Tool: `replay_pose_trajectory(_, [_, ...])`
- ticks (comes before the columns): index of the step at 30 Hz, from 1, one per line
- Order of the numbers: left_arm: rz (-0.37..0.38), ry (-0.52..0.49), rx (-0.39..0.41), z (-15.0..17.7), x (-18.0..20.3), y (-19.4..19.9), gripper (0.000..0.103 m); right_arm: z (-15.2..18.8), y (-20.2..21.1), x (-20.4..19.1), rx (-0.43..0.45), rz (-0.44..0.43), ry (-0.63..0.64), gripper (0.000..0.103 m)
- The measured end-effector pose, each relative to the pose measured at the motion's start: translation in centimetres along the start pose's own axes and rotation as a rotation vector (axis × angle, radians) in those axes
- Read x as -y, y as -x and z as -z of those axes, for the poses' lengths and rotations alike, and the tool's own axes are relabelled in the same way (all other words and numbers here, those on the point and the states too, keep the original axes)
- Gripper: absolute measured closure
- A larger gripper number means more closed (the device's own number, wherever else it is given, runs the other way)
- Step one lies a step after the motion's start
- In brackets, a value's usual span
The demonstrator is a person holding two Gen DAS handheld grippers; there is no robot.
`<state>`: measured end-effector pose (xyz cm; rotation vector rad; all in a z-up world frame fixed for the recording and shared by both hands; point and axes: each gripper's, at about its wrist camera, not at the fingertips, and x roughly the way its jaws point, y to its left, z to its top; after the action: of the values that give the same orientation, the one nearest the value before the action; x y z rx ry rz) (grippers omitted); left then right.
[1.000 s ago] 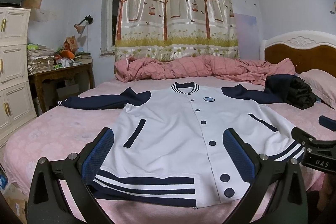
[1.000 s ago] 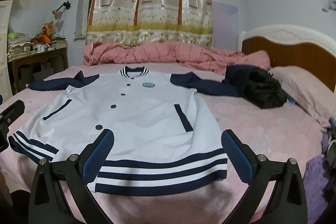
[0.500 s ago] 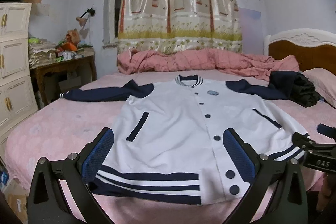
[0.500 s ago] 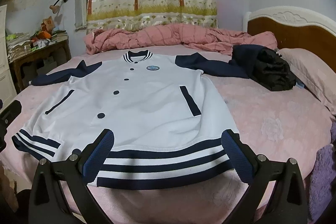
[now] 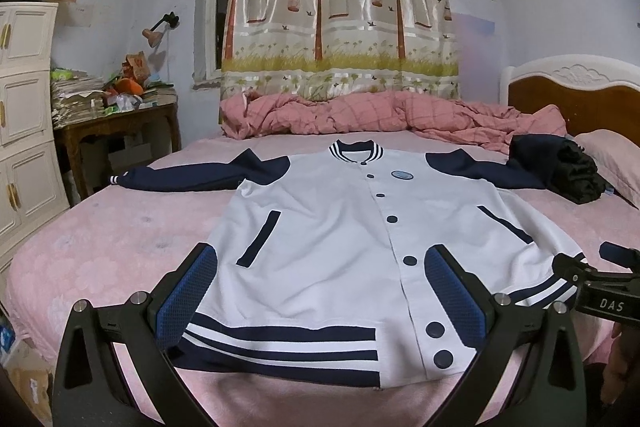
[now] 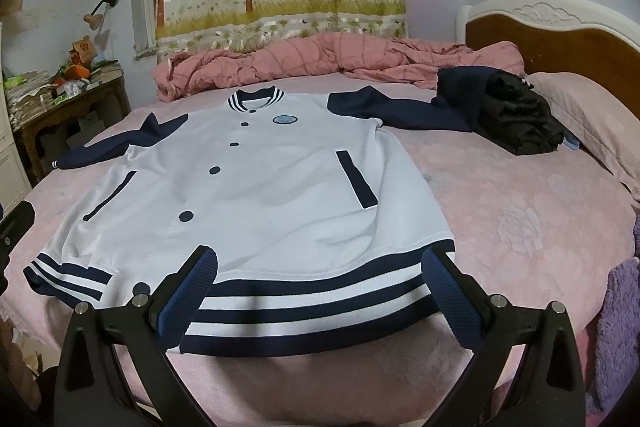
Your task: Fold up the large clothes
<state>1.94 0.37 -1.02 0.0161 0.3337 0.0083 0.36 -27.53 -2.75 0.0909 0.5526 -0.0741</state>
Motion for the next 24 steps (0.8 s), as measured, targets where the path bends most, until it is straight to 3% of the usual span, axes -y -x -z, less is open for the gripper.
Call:
replay_pose_trajectory(6, [0.014,0.021,0.038,0.0,0.0,0.8,0.0,0.1,-0.1,-0.8,-0.01,0.026,0.045,0.0])
replay_pose_trajectory(24, [0.011,-0.003,0.049,-0.1,0.5,1.4,0.0,0.3,-1.5,-1.6,-0.052,0.016,0.048,0.0])
